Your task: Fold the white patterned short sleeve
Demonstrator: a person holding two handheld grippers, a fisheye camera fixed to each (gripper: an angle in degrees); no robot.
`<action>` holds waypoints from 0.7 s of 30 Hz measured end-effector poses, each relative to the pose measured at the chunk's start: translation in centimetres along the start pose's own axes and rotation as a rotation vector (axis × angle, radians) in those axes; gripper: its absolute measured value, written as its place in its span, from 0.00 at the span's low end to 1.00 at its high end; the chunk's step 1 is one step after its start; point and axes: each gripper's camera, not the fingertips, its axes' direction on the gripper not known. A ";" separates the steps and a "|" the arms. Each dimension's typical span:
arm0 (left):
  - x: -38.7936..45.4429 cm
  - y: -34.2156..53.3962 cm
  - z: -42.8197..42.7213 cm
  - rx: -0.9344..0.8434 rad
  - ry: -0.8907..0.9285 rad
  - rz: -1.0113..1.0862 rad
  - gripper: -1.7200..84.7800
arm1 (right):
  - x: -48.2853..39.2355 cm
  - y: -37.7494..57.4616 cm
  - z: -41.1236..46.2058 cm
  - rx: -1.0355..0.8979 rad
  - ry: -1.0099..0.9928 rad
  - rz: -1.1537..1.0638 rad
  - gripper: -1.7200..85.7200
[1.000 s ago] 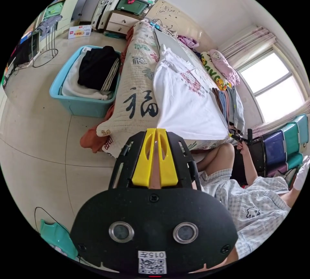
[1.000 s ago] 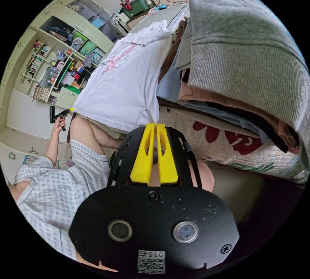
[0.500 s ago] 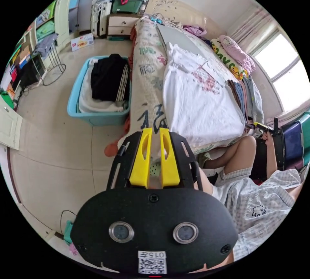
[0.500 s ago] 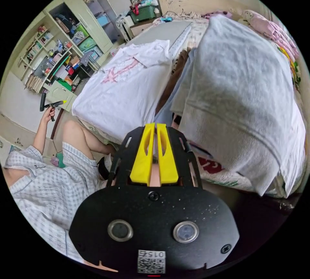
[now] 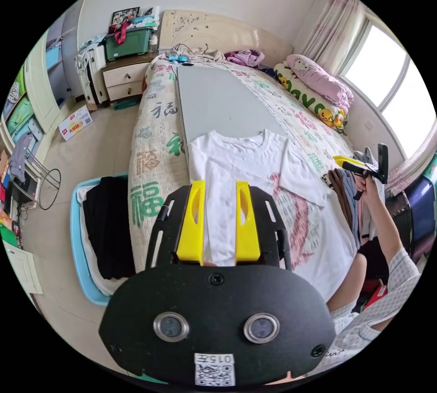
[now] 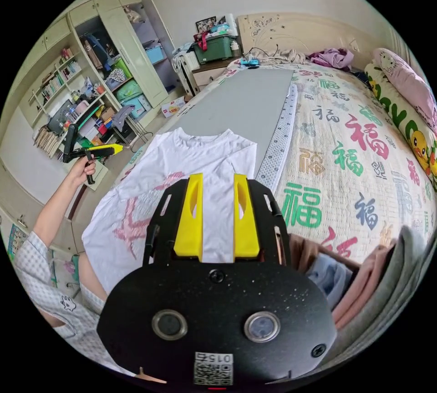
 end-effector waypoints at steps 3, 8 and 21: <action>-0.5 -4.2 5.8 -0.026 -0.024 -0.017 0.14 | 1.9 -4.4 7.5 -0.089 0.139 -0.005 0.15; -1.8 -7.8 13.0 -0.068 -0.063 -0.034 0.15 | 5.5 -7.6 13.8 -0.144 0.216 0.047 0.16; -1.7 -5.0 11.8 0.079 -0.099 0.063 0.03 | 6.4 -4.9 14.3 -0.077 0.142 -0.048 0.02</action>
